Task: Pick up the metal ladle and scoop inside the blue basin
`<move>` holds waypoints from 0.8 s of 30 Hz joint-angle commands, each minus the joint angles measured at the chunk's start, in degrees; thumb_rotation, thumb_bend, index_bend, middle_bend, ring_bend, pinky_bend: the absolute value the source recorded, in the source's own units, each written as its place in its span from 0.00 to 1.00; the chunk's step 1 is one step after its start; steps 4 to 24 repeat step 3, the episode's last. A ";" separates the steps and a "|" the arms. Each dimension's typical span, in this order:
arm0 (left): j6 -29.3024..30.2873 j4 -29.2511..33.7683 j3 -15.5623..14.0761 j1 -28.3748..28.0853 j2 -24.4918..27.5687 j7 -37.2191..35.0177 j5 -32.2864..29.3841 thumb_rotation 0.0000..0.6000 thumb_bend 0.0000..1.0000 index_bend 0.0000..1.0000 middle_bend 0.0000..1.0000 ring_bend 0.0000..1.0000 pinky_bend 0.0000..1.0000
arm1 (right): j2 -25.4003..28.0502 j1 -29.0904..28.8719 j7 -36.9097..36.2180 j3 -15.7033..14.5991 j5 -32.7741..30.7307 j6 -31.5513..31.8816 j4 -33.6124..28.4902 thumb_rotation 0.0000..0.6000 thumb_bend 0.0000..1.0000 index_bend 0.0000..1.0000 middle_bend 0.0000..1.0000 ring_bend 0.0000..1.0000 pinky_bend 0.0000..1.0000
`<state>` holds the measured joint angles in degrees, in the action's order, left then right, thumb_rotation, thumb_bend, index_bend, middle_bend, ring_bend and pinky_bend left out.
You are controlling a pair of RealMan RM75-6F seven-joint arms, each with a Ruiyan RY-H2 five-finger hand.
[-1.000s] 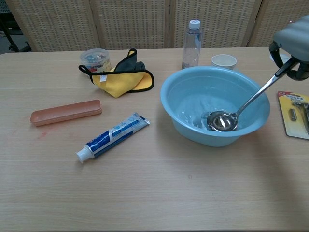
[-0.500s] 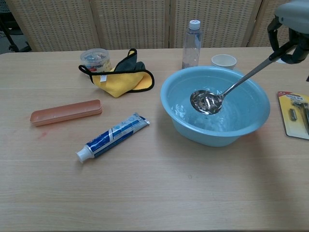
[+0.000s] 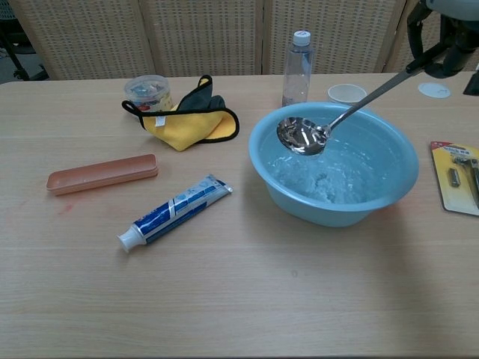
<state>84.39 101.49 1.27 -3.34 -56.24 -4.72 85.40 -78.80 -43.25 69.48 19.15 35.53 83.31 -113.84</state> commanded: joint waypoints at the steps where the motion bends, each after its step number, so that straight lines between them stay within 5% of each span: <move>1: 0.00 0.00 0.00 0.00 0.04 -0.08 0.01 1.00 0.00 0.00 0.00 0.00 0.00 | 0.04 -0.80 0.82 0.14 -0.87 0.94 -0.57 1.00 0.85 0.85 0.99 0.93 1.00; 24: 0.00 -0.03 0.00 0.01 0.06 -0.14 0.02 1.00 0.00 0.00 0.00 0.00 0.00 | 0.06 -1.20 1.28 0.15 -1.38 1.43 -0.73 1.00 0.85 0.85 0.99 0.93 1.00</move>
